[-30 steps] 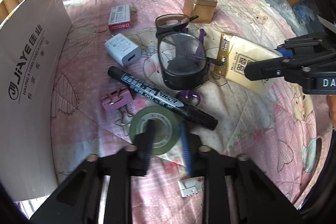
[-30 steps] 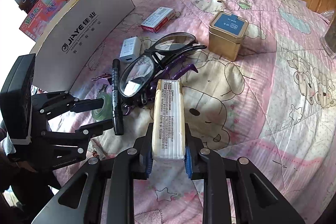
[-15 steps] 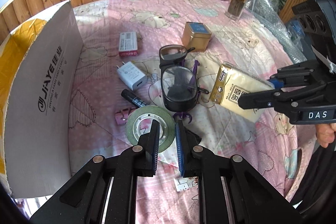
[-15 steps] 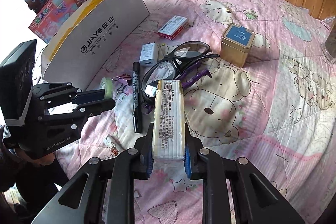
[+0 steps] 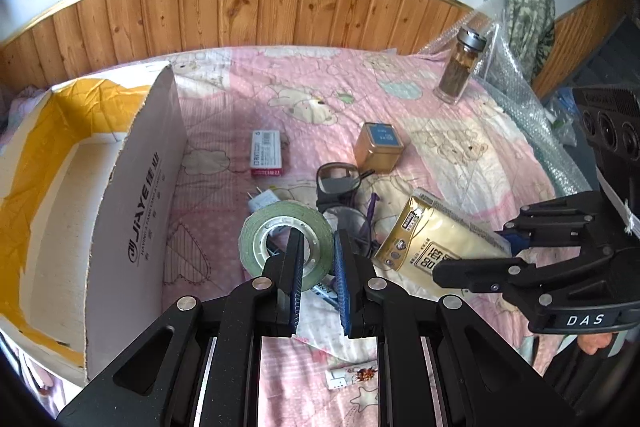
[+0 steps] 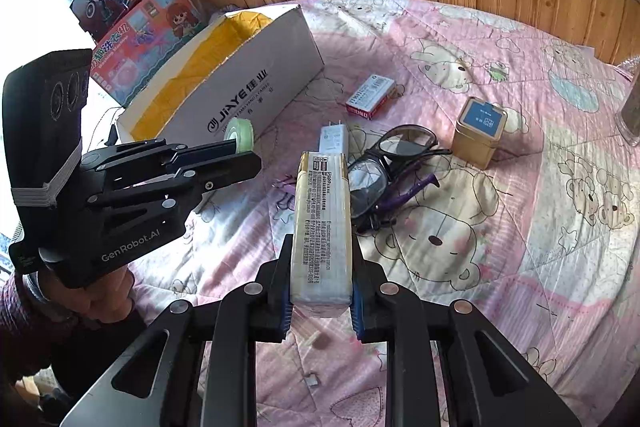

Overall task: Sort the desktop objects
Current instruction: 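Carry the tissue pack with the right gripper over the cardboard box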

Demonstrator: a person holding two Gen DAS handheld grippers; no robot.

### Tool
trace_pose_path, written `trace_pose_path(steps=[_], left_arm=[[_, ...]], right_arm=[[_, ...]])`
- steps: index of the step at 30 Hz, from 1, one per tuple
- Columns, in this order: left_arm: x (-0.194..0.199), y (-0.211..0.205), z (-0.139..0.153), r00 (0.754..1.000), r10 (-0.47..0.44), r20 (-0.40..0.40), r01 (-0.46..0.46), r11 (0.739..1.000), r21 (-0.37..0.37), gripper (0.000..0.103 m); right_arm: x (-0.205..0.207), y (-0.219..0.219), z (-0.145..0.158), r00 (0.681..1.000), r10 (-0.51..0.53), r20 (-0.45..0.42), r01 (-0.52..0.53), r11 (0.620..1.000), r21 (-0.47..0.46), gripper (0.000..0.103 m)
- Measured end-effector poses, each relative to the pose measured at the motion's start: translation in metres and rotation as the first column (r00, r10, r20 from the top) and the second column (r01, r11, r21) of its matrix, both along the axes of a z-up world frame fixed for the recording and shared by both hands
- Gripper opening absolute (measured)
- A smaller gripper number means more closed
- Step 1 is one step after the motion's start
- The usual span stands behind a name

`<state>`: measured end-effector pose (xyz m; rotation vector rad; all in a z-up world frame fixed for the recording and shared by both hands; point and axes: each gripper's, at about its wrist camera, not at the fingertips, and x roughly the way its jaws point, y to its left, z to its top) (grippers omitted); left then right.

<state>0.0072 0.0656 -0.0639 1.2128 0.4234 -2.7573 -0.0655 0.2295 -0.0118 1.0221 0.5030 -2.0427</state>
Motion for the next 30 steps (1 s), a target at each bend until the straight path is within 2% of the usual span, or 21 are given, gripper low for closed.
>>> trace_pose_path(steps=[16, 30], left_arm=[[0.021, -0.046, 0.034, 0.983, 0.153, -0.104, -0.150, 0.988, 0.039, 0.015], [0.038, -0.087, 0.050, 0.949, 0.281, -0.146, -0.276, 0.960, 0.057, 0.015]], right_arm=[[0.027, -0.056, 0.026, 0.992, 0.068, -0.111, -0.075, 0.995, -0.064, 0.024], [0.041, -0.102, 0.045, 0.981, 0.091, -0.171, -0.113, 0.986, -0.120, 0.024]])
